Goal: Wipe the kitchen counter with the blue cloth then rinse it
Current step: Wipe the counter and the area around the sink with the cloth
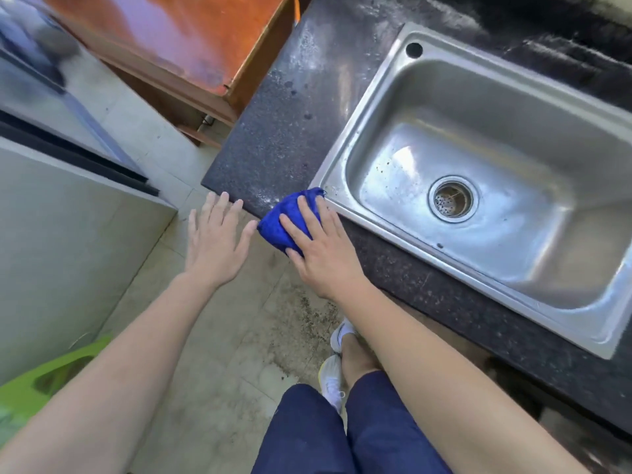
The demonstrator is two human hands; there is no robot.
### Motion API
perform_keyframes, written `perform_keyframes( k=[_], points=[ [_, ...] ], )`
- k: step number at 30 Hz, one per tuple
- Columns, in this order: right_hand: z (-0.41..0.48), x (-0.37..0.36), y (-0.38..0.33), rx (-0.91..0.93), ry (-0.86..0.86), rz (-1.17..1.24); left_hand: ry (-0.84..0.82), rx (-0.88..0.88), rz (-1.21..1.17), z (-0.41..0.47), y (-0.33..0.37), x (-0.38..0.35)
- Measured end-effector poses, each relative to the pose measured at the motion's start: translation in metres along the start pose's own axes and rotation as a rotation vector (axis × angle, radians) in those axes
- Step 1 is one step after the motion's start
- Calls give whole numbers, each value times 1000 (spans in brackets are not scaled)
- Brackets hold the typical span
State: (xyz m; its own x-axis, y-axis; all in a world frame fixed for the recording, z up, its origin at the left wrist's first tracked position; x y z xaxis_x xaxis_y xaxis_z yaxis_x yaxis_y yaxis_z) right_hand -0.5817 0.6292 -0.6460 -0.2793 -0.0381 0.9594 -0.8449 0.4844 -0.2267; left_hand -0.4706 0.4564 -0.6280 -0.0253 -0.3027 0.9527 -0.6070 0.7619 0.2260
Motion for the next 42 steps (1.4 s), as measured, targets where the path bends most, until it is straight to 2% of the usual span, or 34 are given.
perform_keyframes(
  k=[3,8,13,18,21,26,28,33,36,40,42],
  points=[
    [-27,2,18,68,-5,-5,-34,76,58,15,-11,16],
    [-102,13,66,63,-7,-64,-109,178,47,69,-8,31],
    [-71,11,48,71,-7,-27,-106,219,-45,73,-7,25],
    [46,7,-22,100,61,82,-167,151,-62,86,-21,38],
    [97,12,-50,117,-18,119,-206,148,-47,92,-25,50],
    [86,13,-35,156,7,107,-178,93,93,97,-42,64],
    [73,12,-24,109,44,83,-129,91,88,112,-52,72],
    [58,10,-31,17,53,36,-78,-36,138,166,-65,84],
    [66,10,-38,-38,56,10,-76,-113,121,209,-64,86],
    [89,9,-66,-228,35,18,-95,-251,133,253,-59,79],
    [112,9,-80,-236,45,23,-89,-342,131,270,-57,78]
  ],
)
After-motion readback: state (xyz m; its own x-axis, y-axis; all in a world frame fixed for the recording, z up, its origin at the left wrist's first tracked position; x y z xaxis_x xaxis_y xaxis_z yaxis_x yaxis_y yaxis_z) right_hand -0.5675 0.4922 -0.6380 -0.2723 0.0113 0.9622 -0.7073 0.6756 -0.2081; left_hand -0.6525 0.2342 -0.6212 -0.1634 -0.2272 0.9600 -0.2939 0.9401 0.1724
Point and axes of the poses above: each hand's wrist, its own z-axis towards the middle knuckle, its own x-axis out of the back of the hand, y = z × x, the point moved 3 cm from there along z, towards the middle knuckle, and after that the axes turned 4 degrees about -z, right-handed, at the moved point
